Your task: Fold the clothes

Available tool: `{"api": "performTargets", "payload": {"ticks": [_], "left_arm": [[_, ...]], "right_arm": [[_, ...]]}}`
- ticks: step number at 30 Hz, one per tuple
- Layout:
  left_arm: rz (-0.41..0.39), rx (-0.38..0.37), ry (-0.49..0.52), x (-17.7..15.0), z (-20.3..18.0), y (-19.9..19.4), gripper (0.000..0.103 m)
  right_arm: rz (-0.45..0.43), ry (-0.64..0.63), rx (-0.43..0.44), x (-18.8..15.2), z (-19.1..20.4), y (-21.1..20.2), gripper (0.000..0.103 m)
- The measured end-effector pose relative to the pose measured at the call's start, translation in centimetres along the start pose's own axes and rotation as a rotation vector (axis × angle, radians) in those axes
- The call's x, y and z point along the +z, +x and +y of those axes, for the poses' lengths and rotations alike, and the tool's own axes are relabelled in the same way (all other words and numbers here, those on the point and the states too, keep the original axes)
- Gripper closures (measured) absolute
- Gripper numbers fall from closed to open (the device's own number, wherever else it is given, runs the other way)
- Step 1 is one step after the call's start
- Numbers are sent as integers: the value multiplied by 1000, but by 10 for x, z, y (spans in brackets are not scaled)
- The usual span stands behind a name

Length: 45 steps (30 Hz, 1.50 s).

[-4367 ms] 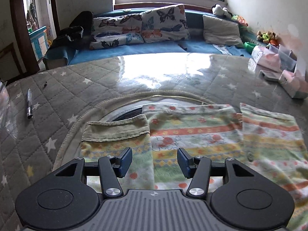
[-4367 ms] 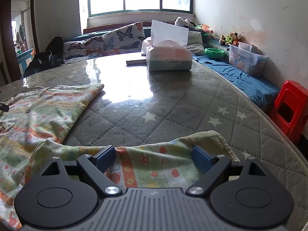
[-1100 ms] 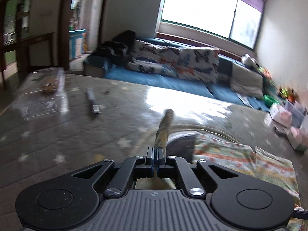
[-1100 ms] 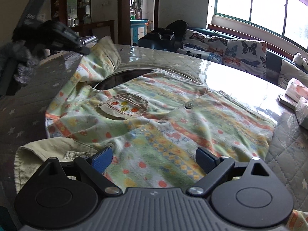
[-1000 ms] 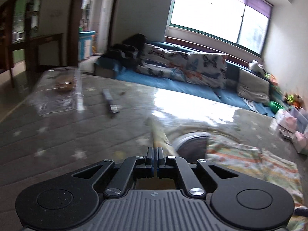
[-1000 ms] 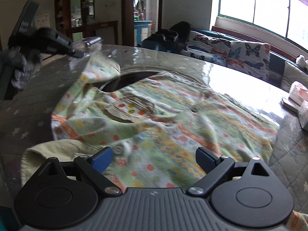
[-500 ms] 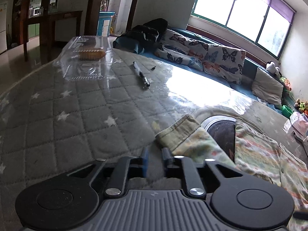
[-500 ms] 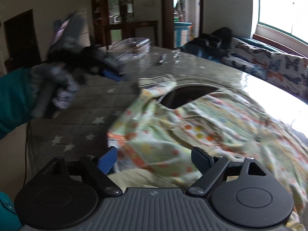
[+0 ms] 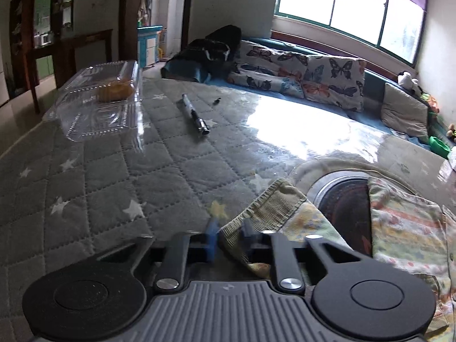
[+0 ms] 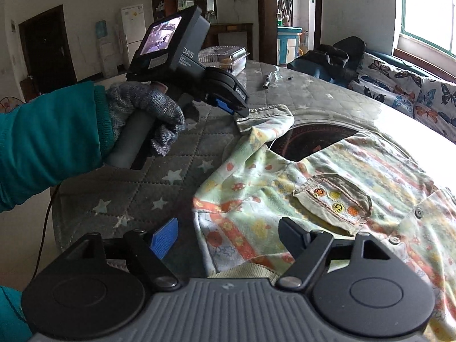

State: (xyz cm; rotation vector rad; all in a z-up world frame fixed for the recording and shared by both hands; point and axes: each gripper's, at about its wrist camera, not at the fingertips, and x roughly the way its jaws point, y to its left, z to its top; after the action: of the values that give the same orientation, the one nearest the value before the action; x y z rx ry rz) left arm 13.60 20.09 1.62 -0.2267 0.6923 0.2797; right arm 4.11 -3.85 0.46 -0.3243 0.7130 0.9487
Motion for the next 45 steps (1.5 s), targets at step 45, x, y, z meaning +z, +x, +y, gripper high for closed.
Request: {"api": "performTargets", "payload": {"ticks": [45], "left_arm": [[-72, 34, 41, -42, 41, -127, 91]], "right_arm": [[-12, 148, -72, -51, -49, -80, 22]]}}
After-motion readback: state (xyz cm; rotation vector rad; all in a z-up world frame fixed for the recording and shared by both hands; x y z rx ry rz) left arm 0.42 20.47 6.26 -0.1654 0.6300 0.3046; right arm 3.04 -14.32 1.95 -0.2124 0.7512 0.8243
